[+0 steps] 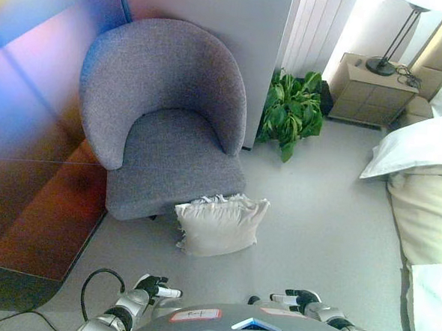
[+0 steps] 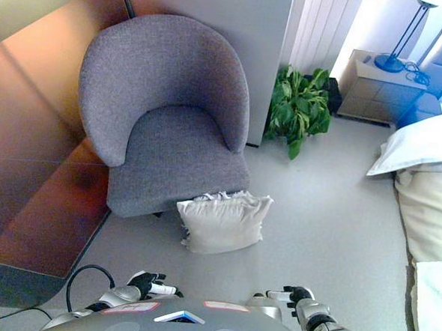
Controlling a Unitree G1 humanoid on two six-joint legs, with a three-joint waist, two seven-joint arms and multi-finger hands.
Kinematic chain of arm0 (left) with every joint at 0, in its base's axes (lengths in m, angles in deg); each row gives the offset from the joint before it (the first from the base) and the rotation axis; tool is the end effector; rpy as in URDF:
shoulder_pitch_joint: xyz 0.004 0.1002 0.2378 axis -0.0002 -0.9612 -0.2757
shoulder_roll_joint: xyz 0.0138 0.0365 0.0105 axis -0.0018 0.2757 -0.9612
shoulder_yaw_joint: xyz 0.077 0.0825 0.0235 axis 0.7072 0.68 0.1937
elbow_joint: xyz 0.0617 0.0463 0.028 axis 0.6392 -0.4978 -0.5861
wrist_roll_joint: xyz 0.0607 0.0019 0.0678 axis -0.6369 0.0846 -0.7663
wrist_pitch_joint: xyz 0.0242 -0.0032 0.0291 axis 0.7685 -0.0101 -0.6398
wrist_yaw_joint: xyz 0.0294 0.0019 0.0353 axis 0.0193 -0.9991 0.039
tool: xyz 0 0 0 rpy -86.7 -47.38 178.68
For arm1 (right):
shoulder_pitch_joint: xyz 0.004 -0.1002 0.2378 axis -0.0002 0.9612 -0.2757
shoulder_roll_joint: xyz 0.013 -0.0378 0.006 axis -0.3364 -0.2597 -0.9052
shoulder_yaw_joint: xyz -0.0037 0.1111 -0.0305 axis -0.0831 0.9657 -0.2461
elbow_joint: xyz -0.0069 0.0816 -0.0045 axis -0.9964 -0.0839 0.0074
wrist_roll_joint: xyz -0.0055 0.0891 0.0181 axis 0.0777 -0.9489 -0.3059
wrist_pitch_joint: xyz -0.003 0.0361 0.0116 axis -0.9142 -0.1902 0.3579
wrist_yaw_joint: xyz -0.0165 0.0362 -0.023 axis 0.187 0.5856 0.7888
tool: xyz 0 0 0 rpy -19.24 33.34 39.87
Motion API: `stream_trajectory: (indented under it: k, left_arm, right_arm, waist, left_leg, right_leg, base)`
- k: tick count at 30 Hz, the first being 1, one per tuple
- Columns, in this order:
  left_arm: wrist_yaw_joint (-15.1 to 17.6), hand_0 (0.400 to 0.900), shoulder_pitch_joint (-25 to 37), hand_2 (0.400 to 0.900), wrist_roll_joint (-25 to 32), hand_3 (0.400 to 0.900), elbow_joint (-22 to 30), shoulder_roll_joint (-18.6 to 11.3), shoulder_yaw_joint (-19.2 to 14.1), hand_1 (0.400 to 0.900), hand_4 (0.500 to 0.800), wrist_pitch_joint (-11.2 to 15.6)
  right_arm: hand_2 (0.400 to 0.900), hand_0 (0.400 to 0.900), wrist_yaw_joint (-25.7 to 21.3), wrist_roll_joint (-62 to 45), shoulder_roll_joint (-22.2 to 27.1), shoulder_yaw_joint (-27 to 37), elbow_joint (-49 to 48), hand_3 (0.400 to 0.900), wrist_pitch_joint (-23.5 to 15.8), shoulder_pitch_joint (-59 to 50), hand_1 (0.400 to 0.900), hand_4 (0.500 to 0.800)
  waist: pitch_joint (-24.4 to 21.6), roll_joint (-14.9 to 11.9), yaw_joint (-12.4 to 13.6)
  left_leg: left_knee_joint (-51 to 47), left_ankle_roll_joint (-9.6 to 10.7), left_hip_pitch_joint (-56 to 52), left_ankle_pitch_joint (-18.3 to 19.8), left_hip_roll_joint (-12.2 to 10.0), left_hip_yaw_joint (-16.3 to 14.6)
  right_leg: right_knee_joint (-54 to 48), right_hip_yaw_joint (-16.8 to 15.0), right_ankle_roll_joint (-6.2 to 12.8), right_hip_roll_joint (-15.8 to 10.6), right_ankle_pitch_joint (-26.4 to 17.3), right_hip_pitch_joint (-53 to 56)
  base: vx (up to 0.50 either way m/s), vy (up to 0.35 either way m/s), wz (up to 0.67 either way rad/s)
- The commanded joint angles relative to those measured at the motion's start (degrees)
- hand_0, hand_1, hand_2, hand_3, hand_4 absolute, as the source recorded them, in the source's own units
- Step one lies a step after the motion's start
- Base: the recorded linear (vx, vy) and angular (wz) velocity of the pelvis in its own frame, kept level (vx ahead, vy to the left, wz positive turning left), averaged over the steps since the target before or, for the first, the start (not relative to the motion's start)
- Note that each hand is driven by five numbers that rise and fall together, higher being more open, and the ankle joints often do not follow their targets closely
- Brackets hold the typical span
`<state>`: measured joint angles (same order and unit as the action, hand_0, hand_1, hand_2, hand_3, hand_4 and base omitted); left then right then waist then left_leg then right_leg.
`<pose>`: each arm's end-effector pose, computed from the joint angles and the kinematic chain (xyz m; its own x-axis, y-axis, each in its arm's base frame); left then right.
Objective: Pick up the pillow and put it on the sofa.
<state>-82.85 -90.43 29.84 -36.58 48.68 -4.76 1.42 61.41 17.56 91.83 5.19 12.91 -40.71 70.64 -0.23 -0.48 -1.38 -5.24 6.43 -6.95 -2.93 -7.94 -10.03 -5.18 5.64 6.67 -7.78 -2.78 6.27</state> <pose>0.0607 0.2045 -0.1239 0.2273 0.1119 -0.9674 0.3430 0.9205 0.1870 0.0555 -0.2146 -0.1235 0.1352 -0.1823 -0.9739 -0.1966 0.9585 -0.2067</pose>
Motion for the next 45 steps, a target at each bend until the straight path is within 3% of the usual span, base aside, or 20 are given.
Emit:
stream_trajectory:
  k: [1, 21, 27, 32, 34, 37, 41, 45]
  left_arm:
    - [1.02, 0.9, 4.11, 0.9, 0.43, 0.9, -2.57, -0.21, -0.72, 0.9, 0.8, 2.32]
    - [1.61, 0.9, 4.11, 0.9, 0.29, 0.9, -3.45, -0.07, -1.35, 0.9, 0.8, 3.51]
    - [1.77, 0.9, 5.13, 0.9, 3.04, 0.9, -3.2, -0.43, -1.68, 0.9, 0.8, 4.45]
    - [4.71, 0.9, 5.48, 0.9, 8.36, 0.9, -2.67, -0.29, -4.68, 0.9, 0.8, 6.11]
    - [4.74, 0.9, 5.01, 0.9, 7.36, 0.9, -2.74, -0.44, -6.44, 0.9, 0.8, 7.12]
    - [4.95, 0.9, 4.67, 0.9, 8.73, 0.9, -2.78, -0.57, -7.81, 0.9, 0.8, 8.88]
    - [4.63, 0.9, 4.45, 0.9, 11.8, 0.9, -2.73, -0.16, -8.97, 0.9, 0.8, 9.84]
    - [4.48, 0.9, 3.22, 0.9, 13.26, 0.9, -3.33, 0.65, -9.63, 0.9, 0.8, 12.12]
  right_arm:
    - [0.9, 0.9, 1.39, 0.0, -0.37, -0.92, 2.98, 0.9, 0.87, -3.13, 0.9, 0.8]
    - [0.9, 0.9, 1.54, 0.36, -0.84, -1.31, 3.24, 0.9, 0.83, -2.89, 0.9, 0.8]
    - [0.9, 0.9, 0.58, -1.62, -0.45, -1.36, 2.96, 0.9, 1.3, -4.02, 0.9, 0.8]
    - [0.9, 0.9, 0.27, -1.71, -0.21, -0.35, 2.88, 0.9, 1.7, -4.03, 0.9, 0.8]
    - [0.9, 0.9, 0.87, -0.58, 0.12, 0.03, 2.76, 0.9, 2.49, -3.66, 0.9, 0.8]
    - [0.9, 0.9, 1.17, 0.4, 0.76, 0.09, 3.37, 0.9, 3.57, -2.66, 0.9, 0.8]
    - [0.9, 0.9, 2.43, 1.34, 1.39, 1.27, 4.79, 0.9, 2.72, -1.9, 0.9, 0.8]
    - [0.9, 0.9, 2.62, 1.0, 1.7, 1.37, 5.15, 0.9, 2.2, -1.08, 0.9, 0.8]
  waist:
    - [3.19, 0.01, -0.43]
    - [3.91, -0.01, -0.85]
    - [4.94, -0.28, -1.13]
    - [5.97, -2.34, -1.72]
    - [6.73, -3.44, -1.69]
    - [8.35, -3.1, -0.76]
    - [9.51, -0.89, 0.59]
    - [9.3, 0.76, 3.07]
  left_leg:
    - [0.33, -3.84, -2.61, 4.95, 4.06, -0.79]
    - [0.93, -3.34, -2.43, 4.61, 2.85, -0.75]
    - [4.1, -2.45, -0.43, 4.22, 1.09, -0.5]
    - [13.7, -2.08, 2.28, 5.77, -1.75, -1.5]
    - [22.47, -2.67, 5.04, 4.34, -3.19, -1.93]
    - [26.4, -2.83, 10.13, 2.64, -1.78, -1.27]
    - [16.24, -0.58, 13.33, -3.4, -1.52, -5.46]
    - [3.56, 1.22, 16.33, -11.01, -0.48, -4.71]
  right_leg:
    - [0.47, 4.37, -0.12, 2.89, 2.72, 1.9]
    - [1.0, 3.82, -0.92, 3.78, 3.43, 1.7]
    - [3.28, 2.31, -2.16, 4.93, 4.4, -0.04]
    - [5.27, 0.47, -3.69, 5.72, 4.62, -1.33]
    - [5.83, 0.54, -4.75, 5.66, 4.4, -1.37]
    - [7.02, -0.32, -5.06, 6.16, 5.76, 0.23]
    - [5.66, 2.11, -4.46, 6.72, 7.94, 4.3]
    - [3.93, 2.39, -4.16, 7.96, 10.49, 9.55]
  base:
    - [0.0, 0.0, 0.0]
    - [0.01, -0.031, -0.01]
    - [-0.01, -0.117, -0.04]
    - [0.03, -0.158, -0.03]
    - [0.07, -0.204, -0.14]
    - [0.12, -0.045, -0.18]
    - [0.2, 0.09, -0.04]
    - [0.32, 0.137, -0.24]
